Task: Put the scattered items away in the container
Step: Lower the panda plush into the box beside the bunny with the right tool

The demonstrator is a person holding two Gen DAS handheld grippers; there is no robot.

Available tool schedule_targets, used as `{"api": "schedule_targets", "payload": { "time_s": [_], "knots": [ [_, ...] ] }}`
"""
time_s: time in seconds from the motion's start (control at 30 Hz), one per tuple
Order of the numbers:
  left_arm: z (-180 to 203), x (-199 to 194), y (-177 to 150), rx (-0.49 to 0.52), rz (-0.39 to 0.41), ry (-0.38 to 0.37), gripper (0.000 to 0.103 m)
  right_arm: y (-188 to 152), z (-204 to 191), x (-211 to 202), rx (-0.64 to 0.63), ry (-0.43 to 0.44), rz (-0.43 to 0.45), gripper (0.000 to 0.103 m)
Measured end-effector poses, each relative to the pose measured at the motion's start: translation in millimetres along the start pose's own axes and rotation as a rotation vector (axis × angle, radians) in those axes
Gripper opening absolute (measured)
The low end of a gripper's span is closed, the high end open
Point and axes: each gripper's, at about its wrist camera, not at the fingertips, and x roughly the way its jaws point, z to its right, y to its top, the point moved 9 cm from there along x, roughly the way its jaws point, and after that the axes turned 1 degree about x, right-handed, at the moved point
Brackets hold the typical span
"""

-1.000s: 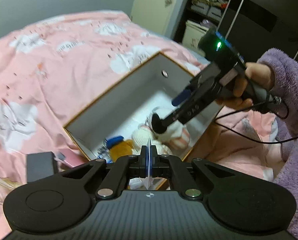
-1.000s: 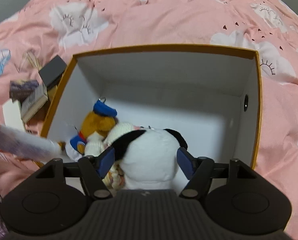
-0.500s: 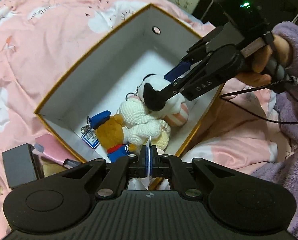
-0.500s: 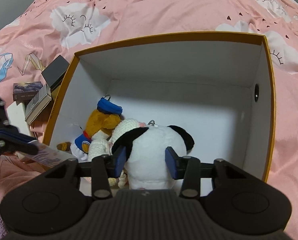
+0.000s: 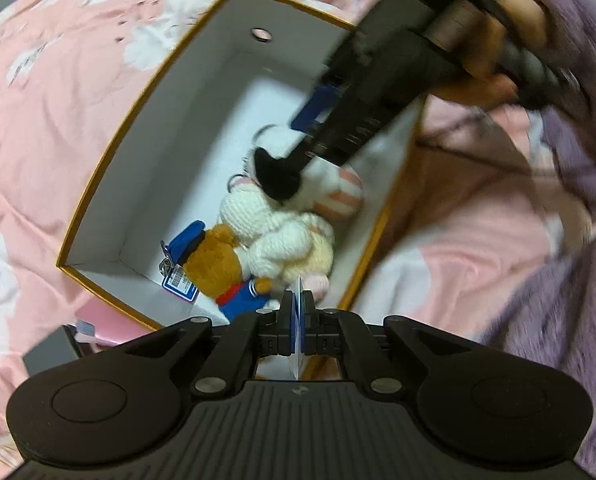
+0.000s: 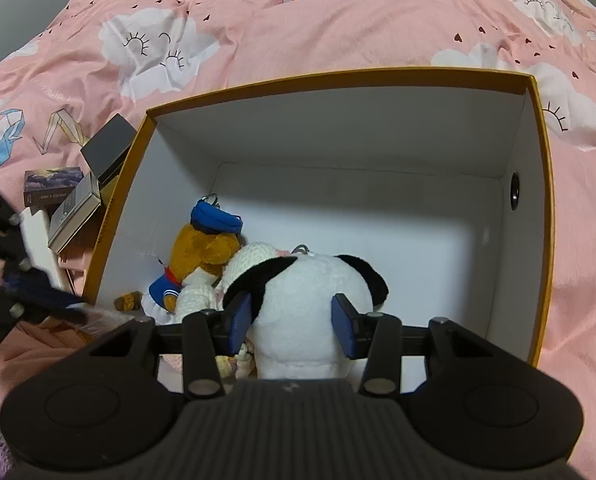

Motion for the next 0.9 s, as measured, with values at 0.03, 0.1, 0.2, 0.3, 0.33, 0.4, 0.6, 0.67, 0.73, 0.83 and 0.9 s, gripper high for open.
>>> {"api": "schedule_targets", "payload": {
  "time_s": [0.03,0.1,0.2,0.3,0.33,0.4,0.6,0.67,0.73,0.83,0.9],
  "knots": [
    [4.1,-2.1,-1.6,0.028,-0.014,-0.001,0.002,0.8,0.7,0.3,0.001,0.000,0.000,0.047],
    [8.4,-3.9,-4.1,0.073,-0.049,0.009,0.002,2.1,-0.6,1.4,0.001,-0.003,0.001,0.048],
    [6.9,0.1,-6.7,0.105,-0.092,0.022,0.002,3.4,-1.0,1.9,0.002,-0.006,0.003,0.048],
    [4.1,8.2,-8.6,0.100,-0.110,0.005,0.002,2.8,-1.8,1.7,0.005,-0.005,0.003,0.048],
    [4.0,10.2,-8.3,0.103,-0.105,-0.001,0.003,2.9,-1.7,2.1,0.007,-0.003,0.002,0.048],
    [3.0,12.5,-6.4,0.110,-0.096,0.003,0.003,2.8,-1.8,2.1,0.007,-0.004,0.003,0.048],
    [2.5,22.2,-6.5,0.163,-0.103,0.023,0.004,3.1,-3.1,2.9,0.012,-0.005,0.009,0.048],
    [5.2,26.3,-7.8,0.177,-0.107,0.030,0.004,2.8,-3.5,3.1,0.012,-0.006,0.011,0.048],
    [6.9,31.4,-9.3,0.173,-0.114,0.029,0.004,2.8,-3.4,3.5,0.013,-0.005,0.011,0.048],
    [9.8,39.7,-14.5,0.150,-0.127,0.014,0.005,2.5,-3.9,4.0,0.012,0.000,0.008,0.047],
    [13.8,44.8,-18.1,0.140,-0.130,0.004,0.006,-0.6,-4.9,4.3,0.012,0.009,0.001,0.047]
  ]
}}
